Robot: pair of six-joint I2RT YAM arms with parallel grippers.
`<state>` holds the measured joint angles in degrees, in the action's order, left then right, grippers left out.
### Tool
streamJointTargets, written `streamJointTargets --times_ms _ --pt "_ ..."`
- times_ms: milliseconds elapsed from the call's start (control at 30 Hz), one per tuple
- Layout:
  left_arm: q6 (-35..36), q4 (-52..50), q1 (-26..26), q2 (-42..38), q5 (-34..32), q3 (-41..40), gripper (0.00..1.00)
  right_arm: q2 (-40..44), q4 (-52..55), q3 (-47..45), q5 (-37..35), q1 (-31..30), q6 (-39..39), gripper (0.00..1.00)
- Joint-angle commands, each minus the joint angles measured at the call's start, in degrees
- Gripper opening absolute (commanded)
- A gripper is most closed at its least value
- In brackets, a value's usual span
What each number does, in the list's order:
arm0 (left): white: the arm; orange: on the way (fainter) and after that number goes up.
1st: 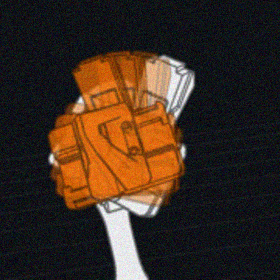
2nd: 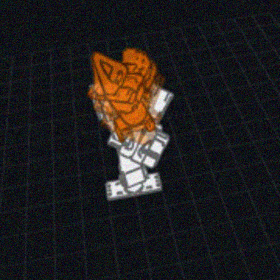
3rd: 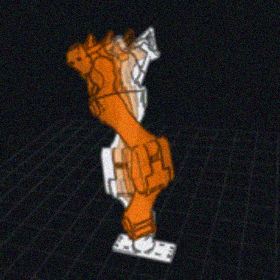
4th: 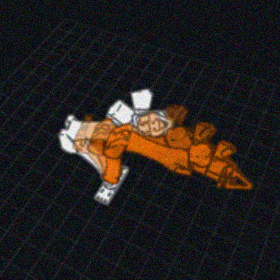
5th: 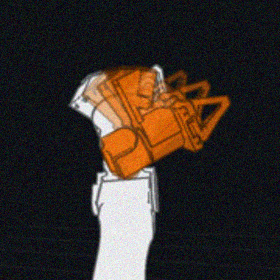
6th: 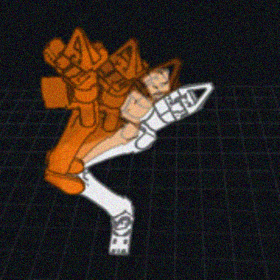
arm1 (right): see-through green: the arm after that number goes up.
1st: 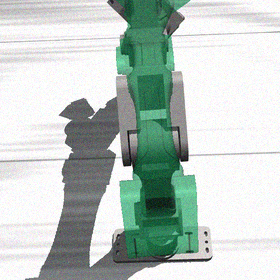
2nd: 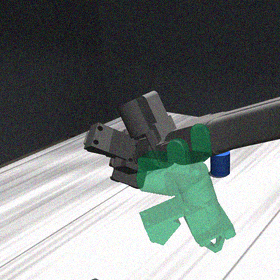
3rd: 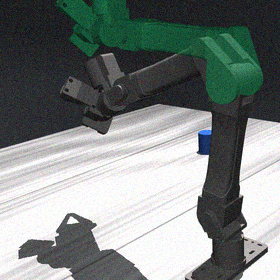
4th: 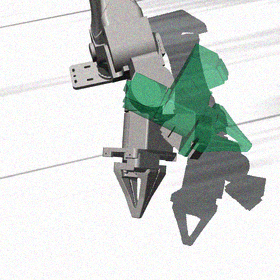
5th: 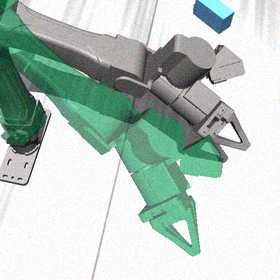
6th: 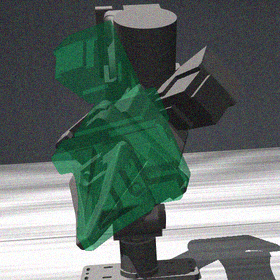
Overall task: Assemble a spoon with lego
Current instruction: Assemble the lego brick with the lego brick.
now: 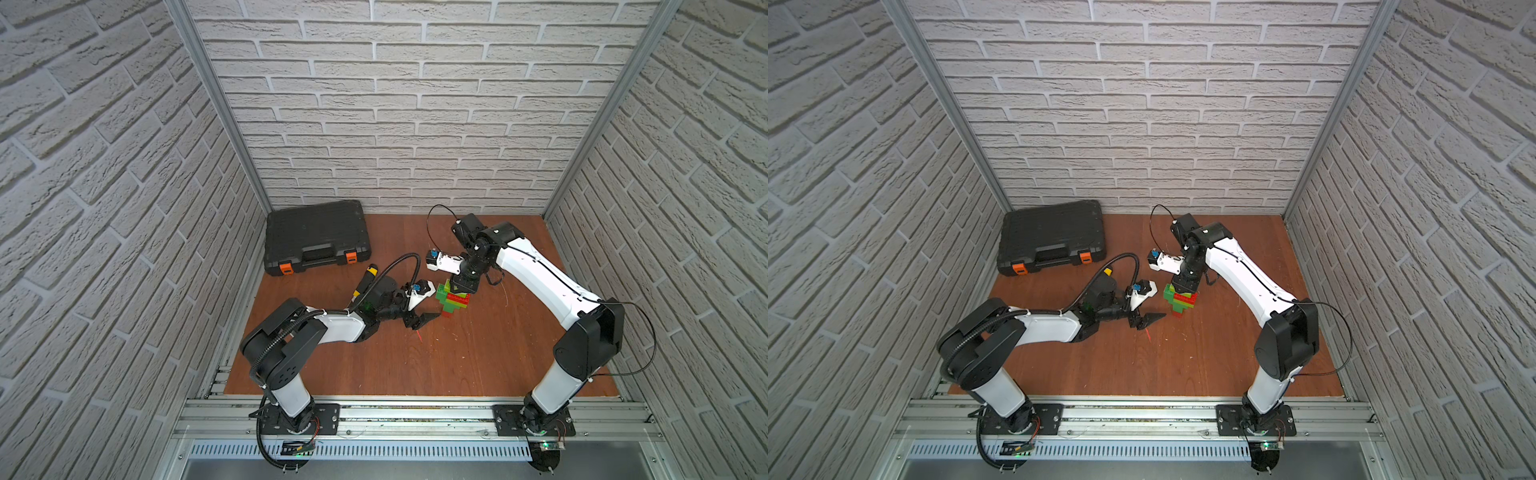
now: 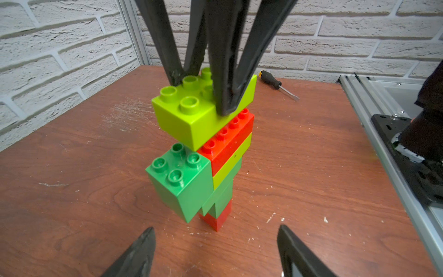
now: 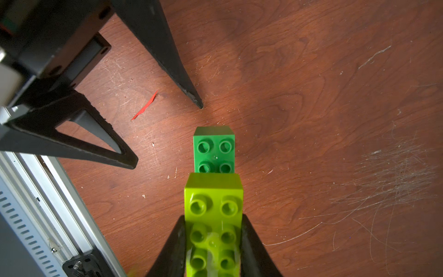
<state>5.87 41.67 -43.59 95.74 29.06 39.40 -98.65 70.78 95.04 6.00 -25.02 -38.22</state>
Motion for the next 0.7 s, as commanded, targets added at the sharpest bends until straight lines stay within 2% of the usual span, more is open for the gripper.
streamJointTargets --times_ms 0,667 --pt "0.7 3.7 -0.4 0.7 1.1 -0.3 0.79 -0.5 -1.1 -0.3 0.2 -0.6 -0.6 0.10" --pt "0.5 3.3 -0.5 0.9 1.5 0.2 0.79 -1.6 -1.1 -2.2 -1.0 -0.6 -0.6 0.09"
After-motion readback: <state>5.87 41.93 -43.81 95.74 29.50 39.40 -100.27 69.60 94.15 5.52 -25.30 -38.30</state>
